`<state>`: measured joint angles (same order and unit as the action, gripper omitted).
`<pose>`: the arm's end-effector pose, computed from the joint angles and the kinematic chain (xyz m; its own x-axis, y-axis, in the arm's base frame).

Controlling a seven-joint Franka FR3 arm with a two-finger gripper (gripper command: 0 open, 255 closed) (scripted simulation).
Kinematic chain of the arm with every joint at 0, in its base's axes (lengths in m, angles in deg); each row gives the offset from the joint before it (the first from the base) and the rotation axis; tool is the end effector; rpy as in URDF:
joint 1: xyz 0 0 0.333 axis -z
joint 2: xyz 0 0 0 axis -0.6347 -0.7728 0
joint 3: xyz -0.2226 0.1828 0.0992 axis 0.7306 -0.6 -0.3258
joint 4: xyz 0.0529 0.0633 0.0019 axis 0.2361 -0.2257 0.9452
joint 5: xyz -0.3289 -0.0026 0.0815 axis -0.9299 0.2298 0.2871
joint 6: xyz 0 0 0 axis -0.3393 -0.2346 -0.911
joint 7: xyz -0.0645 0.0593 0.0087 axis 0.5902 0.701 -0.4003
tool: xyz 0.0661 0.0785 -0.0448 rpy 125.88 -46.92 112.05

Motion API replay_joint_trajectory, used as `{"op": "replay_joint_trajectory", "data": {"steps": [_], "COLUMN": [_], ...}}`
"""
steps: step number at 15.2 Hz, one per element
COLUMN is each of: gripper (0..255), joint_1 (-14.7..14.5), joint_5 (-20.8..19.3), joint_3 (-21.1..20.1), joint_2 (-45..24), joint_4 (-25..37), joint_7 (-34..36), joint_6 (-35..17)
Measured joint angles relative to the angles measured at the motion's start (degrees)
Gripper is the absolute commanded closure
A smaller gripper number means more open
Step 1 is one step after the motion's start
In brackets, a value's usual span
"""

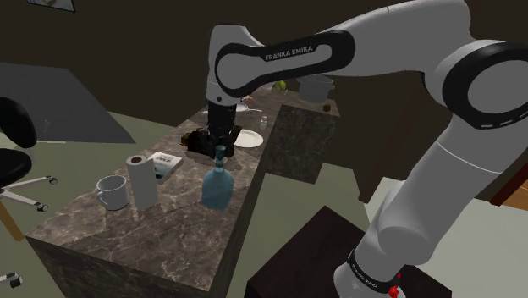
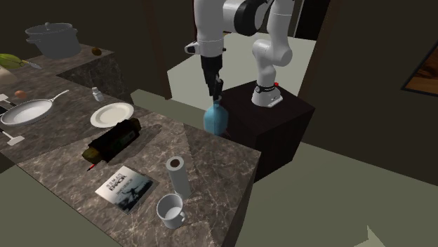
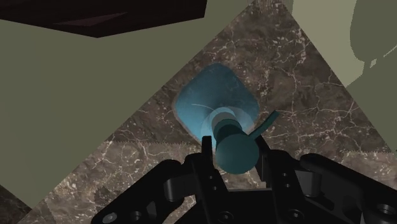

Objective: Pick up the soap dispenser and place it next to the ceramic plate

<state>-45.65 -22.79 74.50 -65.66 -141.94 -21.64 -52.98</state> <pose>0.4461 0.1745 0.4835 0.9936 -0.1119 -0.0156 -0.1126 -0.9924 -0.0490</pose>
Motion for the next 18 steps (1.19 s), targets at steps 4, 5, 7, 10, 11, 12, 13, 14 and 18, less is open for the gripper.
{"op": "replay_joint_trajectory", "data": {"steps": [4, 5, 7, 10, 11, 12, 13, 14, 18], "gripper": [255, 255, 255, 255, 255, 255, 255, 255, 255], "joint_1": [0.04, 0.04, 0.04, 0.11, 0.10, 0.10, 0.14, 0.11, 0.21], "joint_5": [0.10, 0.11, 0.08, 0.09, 0.01, -0.02, 0.02, 0.01, -0.03], "joint_3": [0.09, 0.10, 0.11, 0.21, 0.19, 0.18, 0.25, 0.21, 0.35], "joint_2": [0.82, 0.93, 0.97, 1.24, 0.98, 0.92, 1.17, 1.16, 1.24], "joint_4": [2.26, 2.90, 4.30, 6.38, 7.35, 8.26, 8.70, 9.53, 12.62], "joint_7": [0.05, 0.09, 0.19, 0.20, 0.32, 0.40, 0.32, 0.47, 0.48], "joint_6": [3.07, 3.81, 5.25, 7.58, 8.30, 9.14, 9.84, 10.64, 13.82]}}
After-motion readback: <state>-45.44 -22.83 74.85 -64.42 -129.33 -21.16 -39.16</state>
